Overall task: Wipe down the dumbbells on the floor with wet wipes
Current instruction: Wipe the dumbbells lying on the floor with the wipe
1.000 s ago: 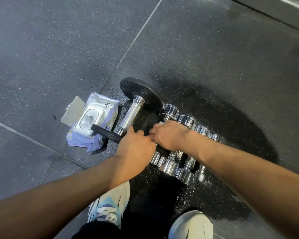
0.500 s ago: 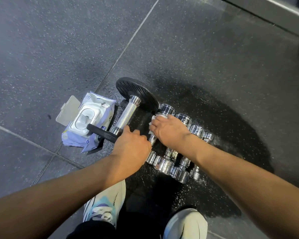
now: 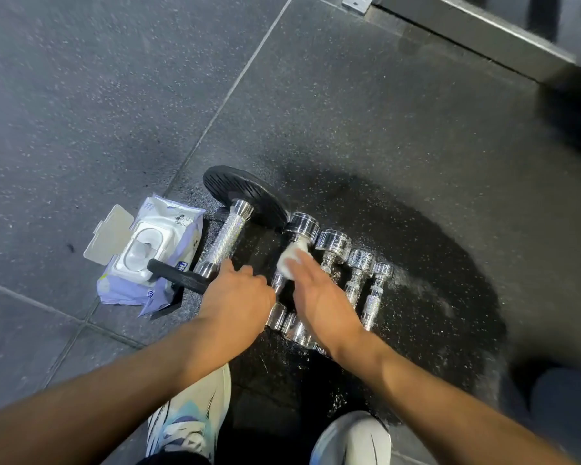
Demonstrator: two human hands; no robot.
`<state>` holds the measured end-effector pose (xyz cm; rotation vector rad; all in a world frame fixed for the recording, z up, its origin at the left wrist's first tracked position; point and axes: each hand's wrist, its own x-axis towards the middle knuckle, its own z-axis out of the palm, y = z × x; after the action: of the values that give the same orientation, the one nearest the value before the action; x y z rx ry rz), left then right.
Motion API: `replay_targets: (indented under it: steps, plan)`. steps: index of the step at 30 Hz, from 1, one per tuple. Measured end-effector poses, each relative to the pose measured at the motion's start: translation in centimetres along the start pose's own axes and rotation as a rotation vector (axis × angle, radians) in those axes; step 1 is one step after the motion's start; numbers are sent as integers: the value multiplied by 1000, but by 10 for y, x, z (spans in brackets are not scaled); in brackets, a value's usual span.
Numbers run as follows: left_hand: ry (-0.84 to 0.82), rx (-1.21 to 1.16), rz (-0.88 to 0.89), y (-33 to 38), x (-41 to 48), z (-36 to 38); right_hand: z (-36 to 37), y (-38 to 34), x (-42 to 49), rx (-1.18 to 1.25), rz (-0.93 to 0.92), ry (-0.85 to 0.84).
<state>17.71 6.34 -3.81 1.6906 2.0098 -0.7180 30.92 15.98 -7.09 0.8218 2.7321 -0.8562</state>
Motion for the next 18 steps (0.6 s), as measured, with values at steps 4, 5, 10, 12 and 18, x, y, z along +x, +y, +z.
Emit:
replay_targets:
  steps: [4, 5, 10, 12, 18]
  plan:
    - [-13, -2, 8, 0, 0, -2, -11, -13, 2, 488, 434, 89]
    - [-7, 1, 8, 0, 0, -2, -10, -15, 7, 568, 495, 77]
    - [-11, 2, 2, 0, -1, -3, -8, -21, 45, 1015, 793, 112]
    - [-13, 1, 2, 0, -1, -3, -7, -19, 56, 1102, 861, 155]
    - [-12, -6, -6, 0, -2, -6, 4, -32, 44, 1031, 954, -42]
